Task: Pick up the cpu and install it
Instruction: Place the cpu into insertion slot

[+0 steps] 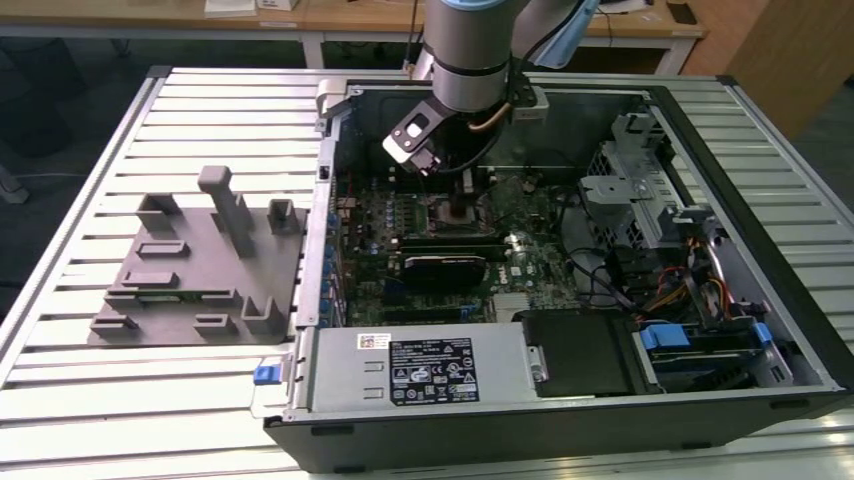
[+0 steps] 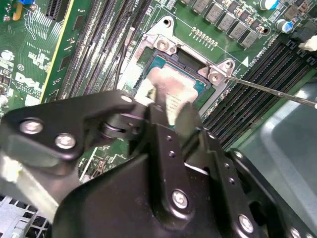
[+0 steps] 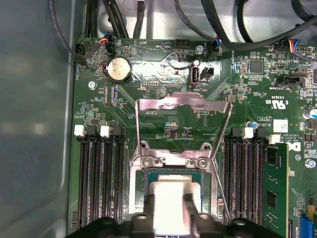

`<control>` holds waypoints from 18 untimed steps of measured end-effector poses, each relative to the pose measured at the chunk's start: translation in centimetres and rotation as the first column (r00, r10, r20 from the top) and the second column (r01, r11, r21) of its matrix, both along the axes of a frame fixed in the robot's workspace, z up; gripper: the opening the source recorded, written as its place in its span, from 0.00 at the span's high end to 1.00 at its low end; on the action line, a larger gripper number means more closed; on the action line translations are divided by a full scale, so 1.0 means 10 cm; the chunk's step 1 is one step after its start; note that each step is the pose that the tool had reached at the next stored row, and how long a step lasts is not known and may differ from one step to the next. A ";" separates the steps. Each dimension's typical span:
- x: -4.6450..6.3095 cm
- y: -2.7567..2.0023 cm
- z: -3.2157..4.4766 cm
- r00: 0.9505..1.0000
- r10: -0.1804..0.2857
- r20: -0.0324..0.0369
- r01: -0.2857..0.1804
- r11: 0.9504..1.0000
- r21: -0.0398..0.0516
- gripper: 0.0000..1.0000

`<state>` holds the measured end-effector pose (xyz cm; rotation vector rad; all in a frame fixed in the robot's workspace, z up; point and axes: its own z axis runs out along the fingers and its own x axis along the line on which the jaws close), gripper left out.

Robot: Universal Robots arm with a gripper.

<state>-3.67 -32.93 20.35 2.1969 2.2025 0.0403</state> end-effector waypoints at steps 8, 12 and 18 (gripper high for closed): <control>0.00 0.000 0.000 1.000 0.000 0.000 0.000 1.000 0.000 0.89; 0.00 0.000 0.000 1.000 -0.001 0.000 0.001 1.000 0.000 0.89; 0.00 -0.013 -0.002 1.000 -0.028 0.000 0.028 1.000 -0.001 0.89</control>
